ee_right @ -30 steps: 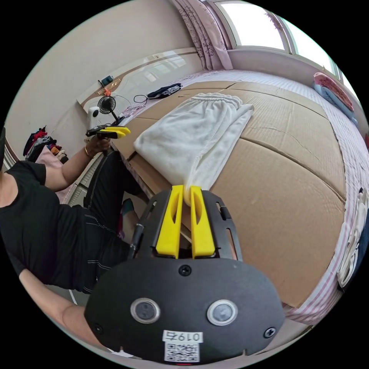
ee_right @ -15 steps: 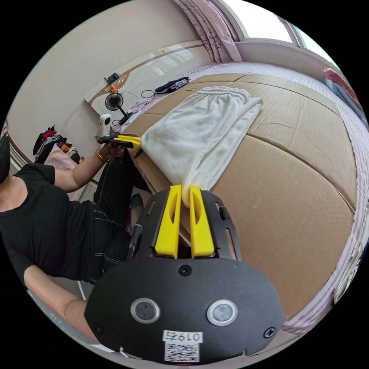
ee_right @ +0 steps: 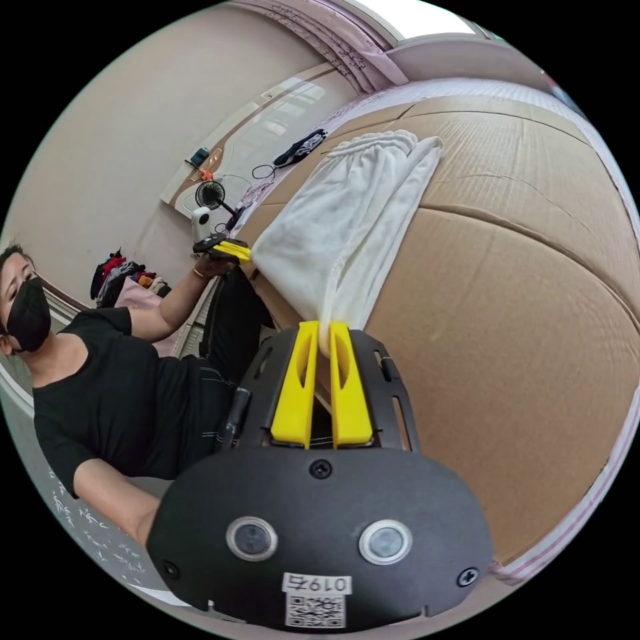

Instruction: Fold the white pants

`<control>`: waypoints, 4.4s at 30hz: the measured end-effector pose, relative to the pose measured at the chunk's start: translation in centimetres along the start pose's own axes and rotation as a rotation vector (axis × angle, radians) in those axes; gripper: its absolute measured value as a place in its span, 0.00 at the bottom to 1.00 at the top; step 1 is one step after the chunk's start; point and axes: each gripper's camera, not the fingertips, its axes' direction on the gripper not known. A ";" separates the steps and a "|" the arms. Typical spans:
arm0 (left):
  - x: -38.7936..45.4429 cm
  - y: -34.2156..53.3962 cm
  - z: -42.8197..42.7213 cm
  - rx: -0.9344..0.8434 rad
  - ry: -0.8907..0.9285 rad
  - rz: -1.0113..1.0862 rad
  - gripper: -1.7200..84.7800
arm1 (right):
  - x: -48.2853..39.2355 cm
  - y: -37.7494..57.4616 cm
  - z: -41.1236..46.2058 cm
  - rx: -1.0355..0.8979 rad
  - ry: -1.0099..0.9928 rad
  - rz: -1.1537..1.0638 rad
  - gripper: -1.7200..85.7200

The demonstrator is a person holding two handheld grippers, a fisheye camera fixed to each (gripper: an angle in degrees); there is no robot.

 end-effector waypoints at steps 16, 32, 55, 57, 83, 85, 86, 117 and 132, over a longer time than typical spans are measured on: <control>-1.6 5.5 1.0 0.167 -0.047 -0.037 0.04 | -4.4 2.1 -1.9 0.058 0.251 -0.256 0.10; -7.0 6.6 4.4 0.249 0.117 -0.165 0.06 | -5.3 -4.0 -3.2 0.048 0.173 -0.247 0.09; -14.5 -1.0 8.4 -0.079 0.148 -0.162 0.04 | -8.8 -22.3 -5.5 -0.296 0.027 -0.111 0.05; -14.9 -1.7 9.4 -0.086 0.149 -0.155 0.04 | -9.1 -22.9 -5.9 -0.245 -0.001 -0.108 0.06; -28.6 -17.4 12.8 0.189 0.003 -0.333 0.09 | -16.5 -48.9 -4.4 0.094 0.081 0.089 0.06; -29.0 -18.2 13.4 0.178 -0.007 -0.334 0.07 | -17.0 -49.7 -4.4 0.110 0.050 0.091 0.04; -29.3 -18.8 13.7 0.176 -0.001 -0.322 0.06 | -17.4 -50.2 -4.6 0.126 0.028 0.086 0.03; -37.3 -35.5 18.4 0.127 -0.174 -0.231 0.05 | -28.3 -67.6 2.1 0.122 0.121 0.058 0.02; -42.1 -38.5 17.6 0.252 -0.104 -0.305 0.10 | -30.2 -73.3 2.7 0.230 0.083 0.048 0.11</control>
